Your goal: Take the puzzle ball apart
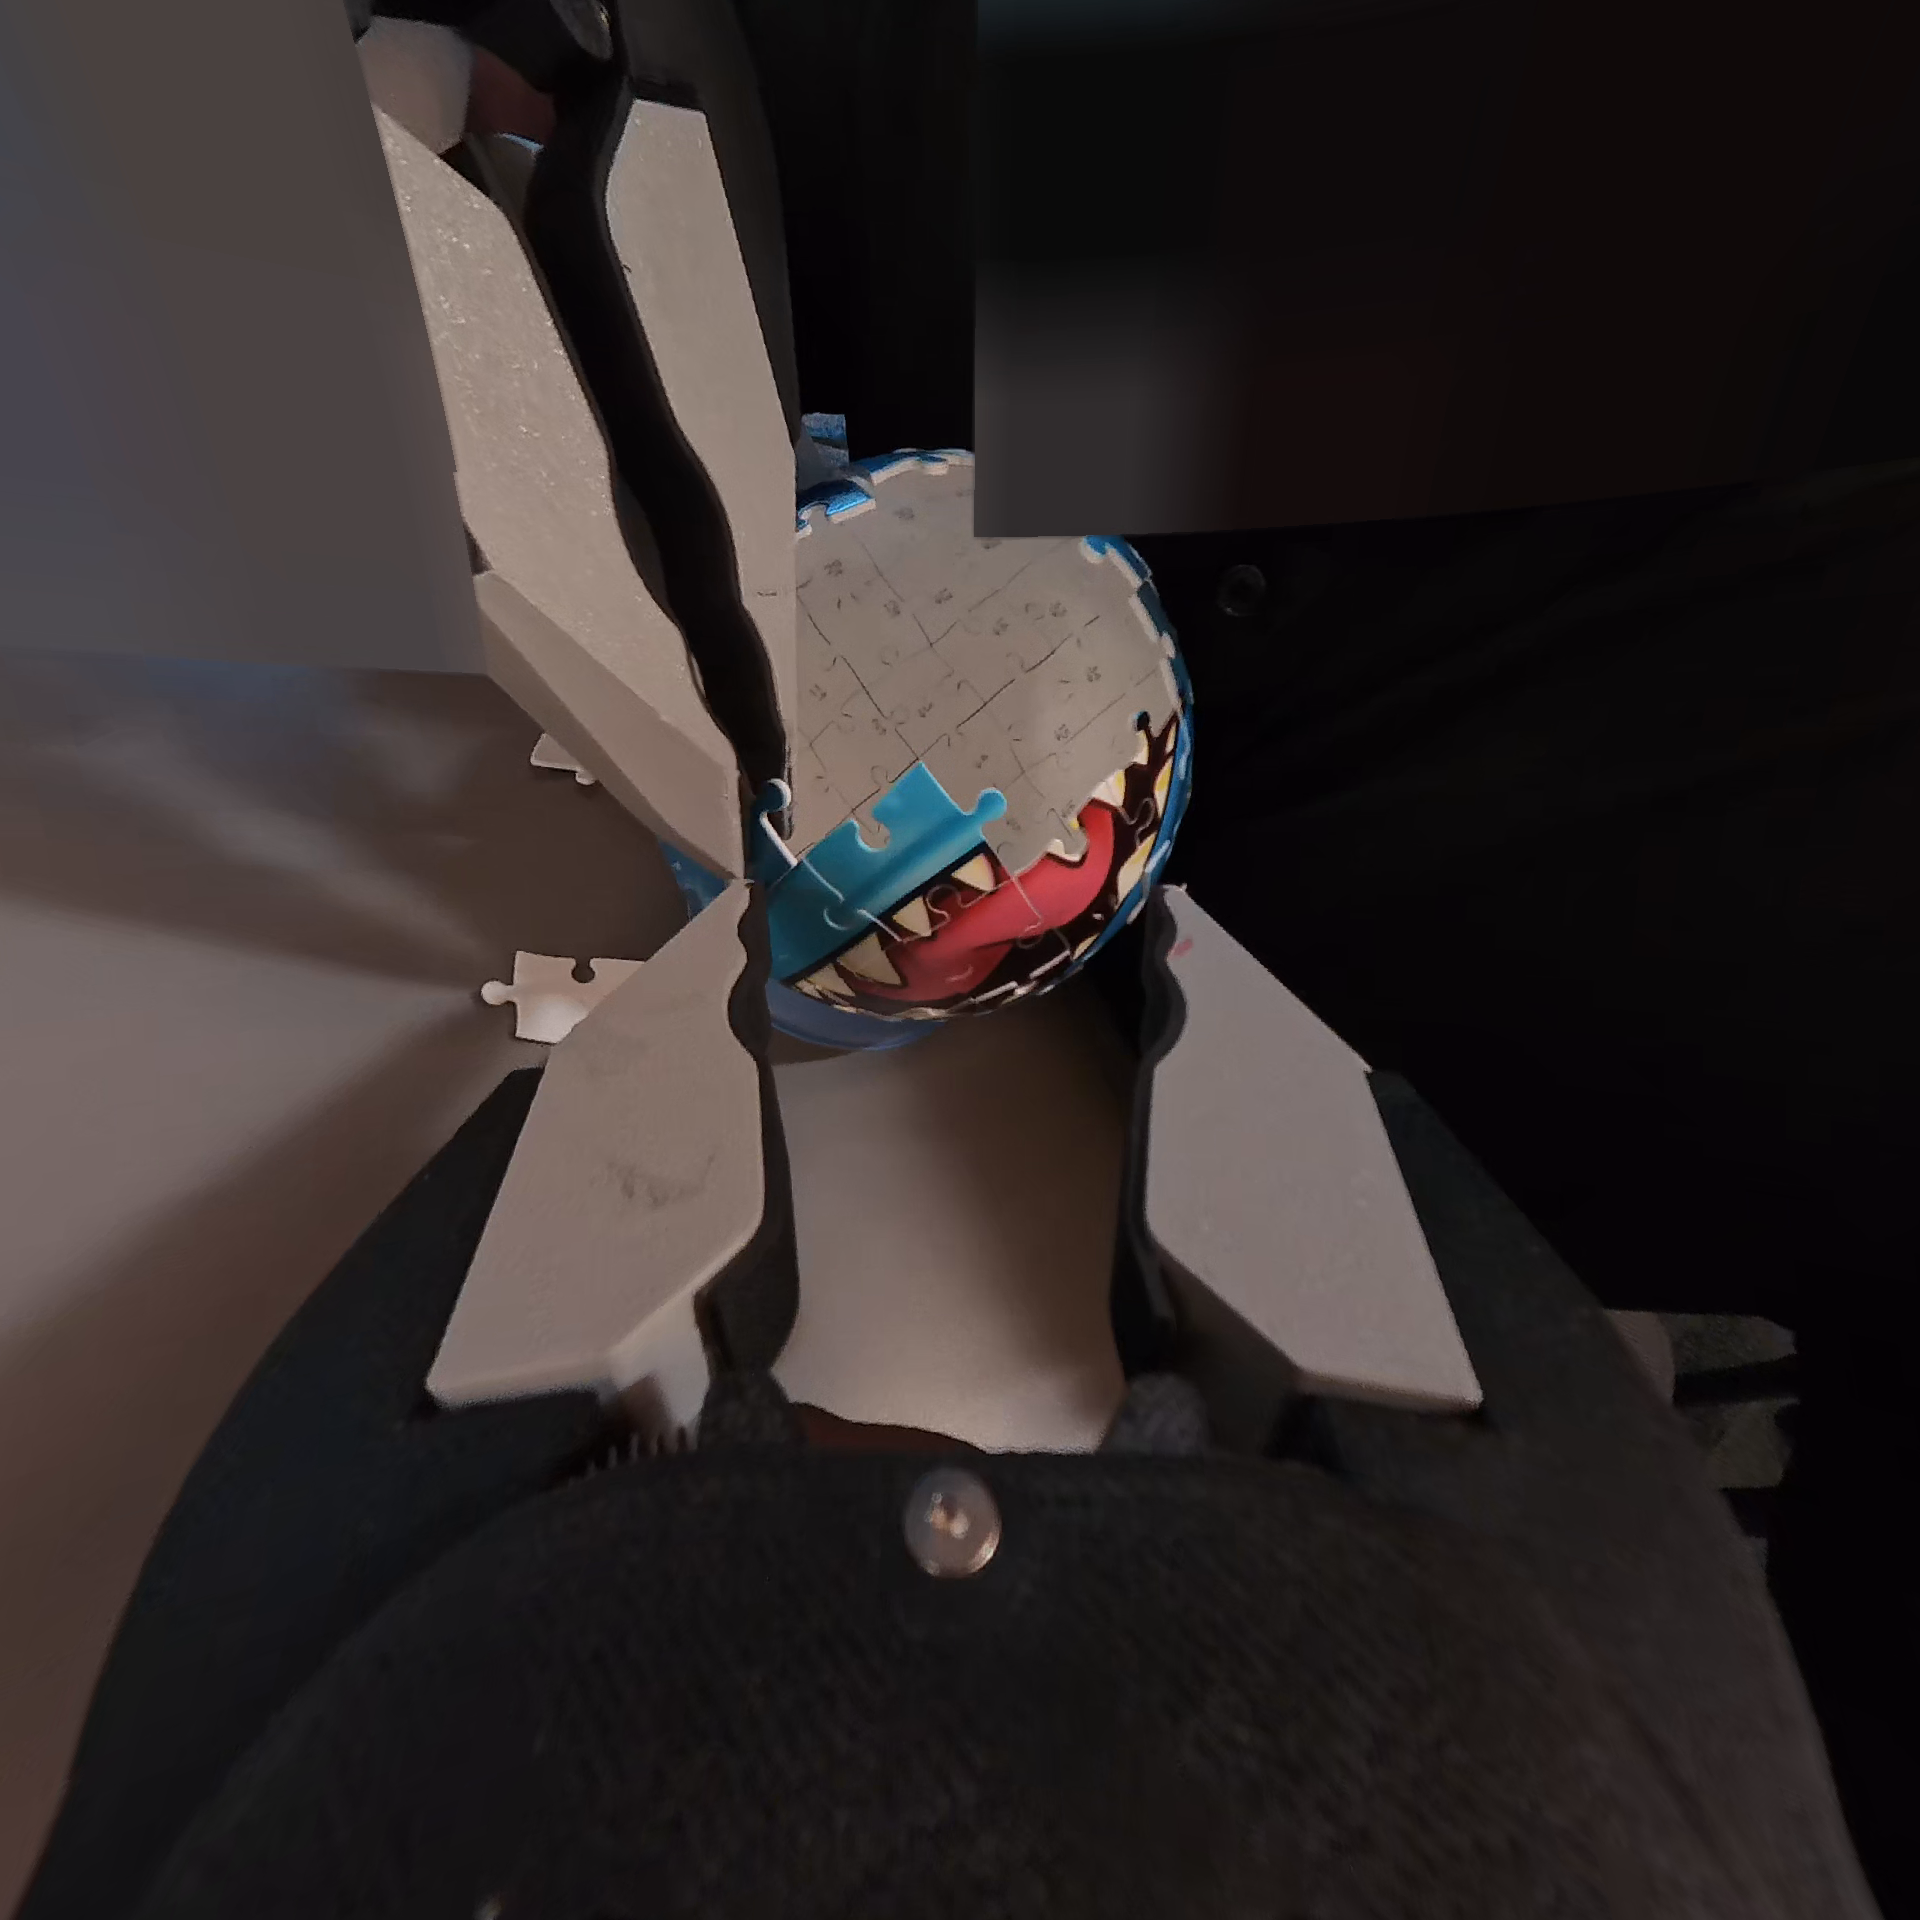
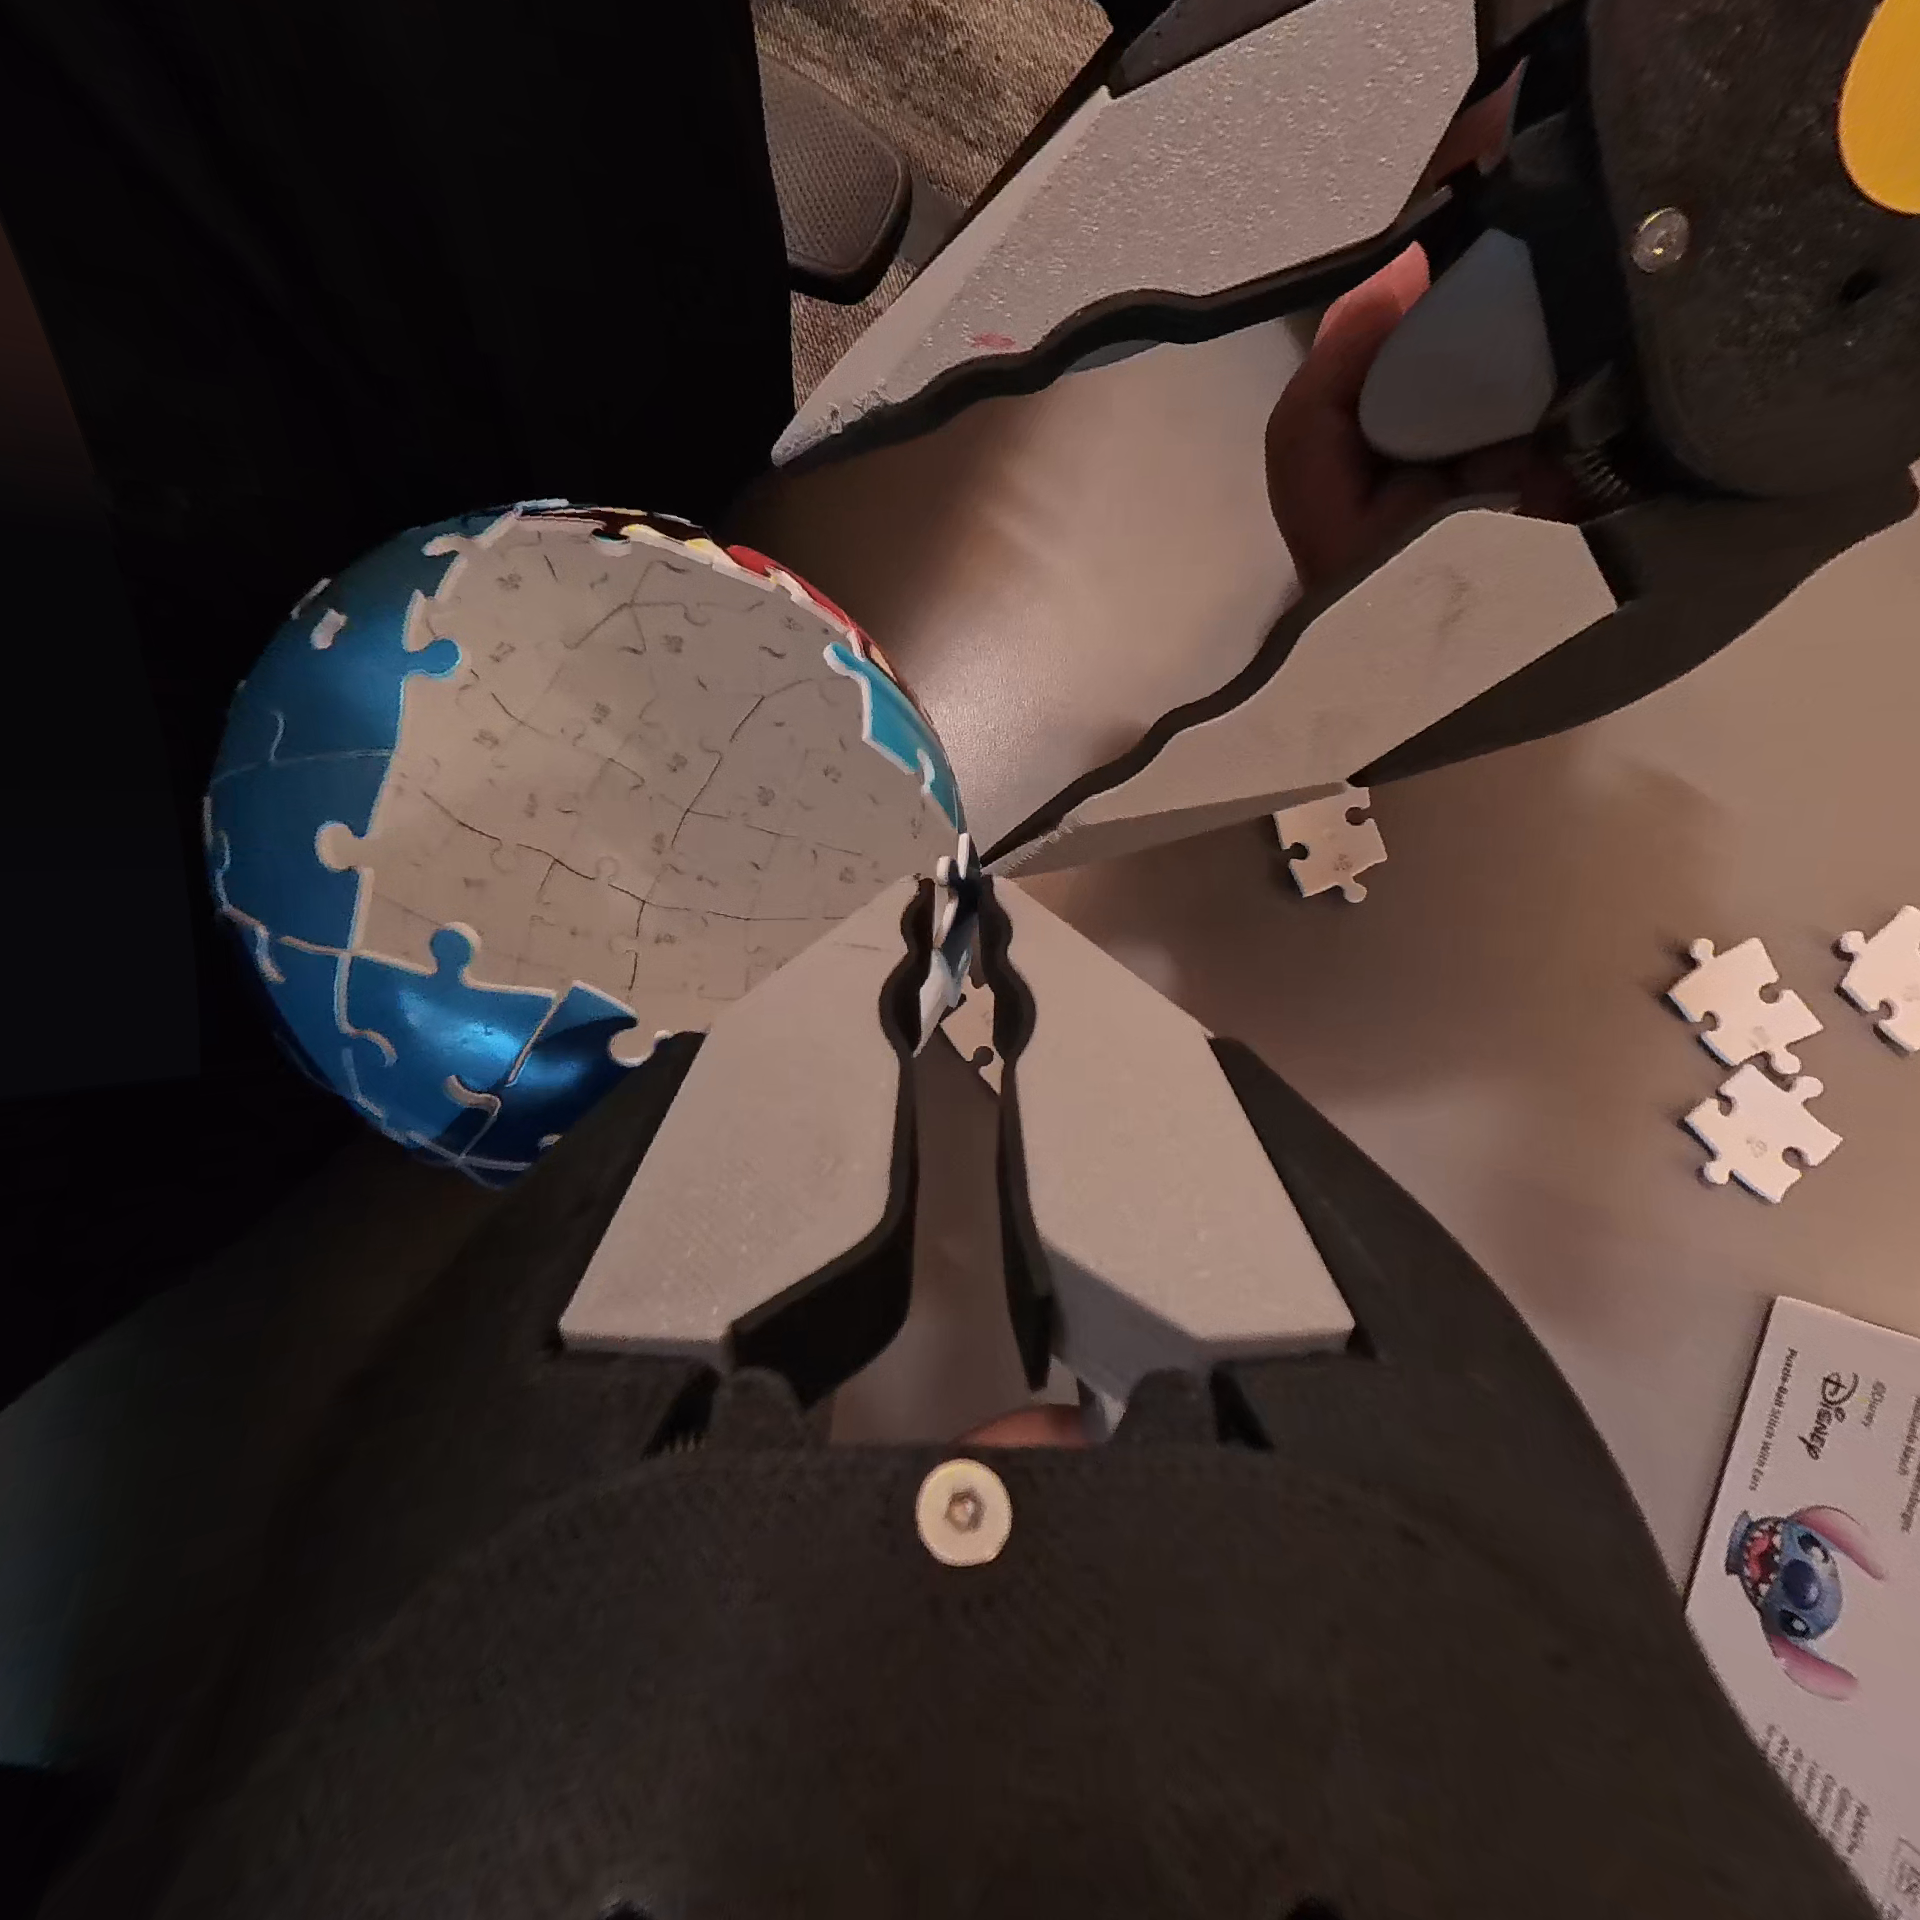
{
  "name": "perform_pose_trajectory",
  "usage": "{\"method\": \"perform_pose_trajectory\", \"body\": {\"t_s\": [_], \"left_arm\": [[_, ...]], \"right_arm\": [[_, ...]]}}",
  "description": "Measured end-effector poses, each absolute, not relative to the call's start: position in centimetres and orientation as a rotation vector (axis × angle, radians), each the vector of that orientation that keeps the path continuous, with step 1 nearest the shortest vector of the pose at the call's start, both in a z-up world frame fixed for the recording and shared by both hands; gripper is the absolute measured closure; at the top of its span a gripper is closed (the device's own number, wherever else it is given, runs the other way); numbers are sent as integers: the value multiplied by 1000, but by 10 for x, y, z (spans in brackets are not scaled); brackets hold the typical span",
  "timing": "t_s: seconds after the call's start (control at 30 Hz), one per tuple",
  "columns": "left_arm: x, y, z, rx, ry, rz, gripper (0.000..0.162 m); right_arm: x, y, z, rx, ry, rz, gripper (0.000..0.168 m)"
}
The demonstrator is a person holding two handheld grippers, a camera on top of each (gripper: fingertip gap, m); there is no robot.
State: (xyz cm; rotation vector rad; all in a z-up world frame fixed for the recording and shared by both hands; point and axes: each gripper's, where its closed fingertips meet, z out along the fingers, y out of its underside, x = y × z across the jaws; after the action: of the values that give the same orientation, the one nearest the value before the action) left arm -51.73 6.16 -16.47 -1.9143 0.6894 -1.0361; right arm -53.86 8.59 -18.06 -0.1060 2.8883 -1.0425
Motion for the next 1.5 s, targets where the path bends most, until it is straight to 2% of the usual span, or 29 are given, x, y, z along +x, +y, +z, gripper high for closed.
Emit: {"method": "perform_pose_trajectory", "body": {"t_s": [0.47,1.0,1.5], "left_arm": [[-515,60,-166,-1918,694,-1034,89],[-508,61,-161,-1898,698,-994,88],[-501,68,-160,-1890,686,-1001,84]], "right_arm": [[-541,85,-183,-121,2998,-1035,168],[-536,91,-184,-388,3292,-905,167],[-531,99,-184,-512,3323,-859,166]]}}
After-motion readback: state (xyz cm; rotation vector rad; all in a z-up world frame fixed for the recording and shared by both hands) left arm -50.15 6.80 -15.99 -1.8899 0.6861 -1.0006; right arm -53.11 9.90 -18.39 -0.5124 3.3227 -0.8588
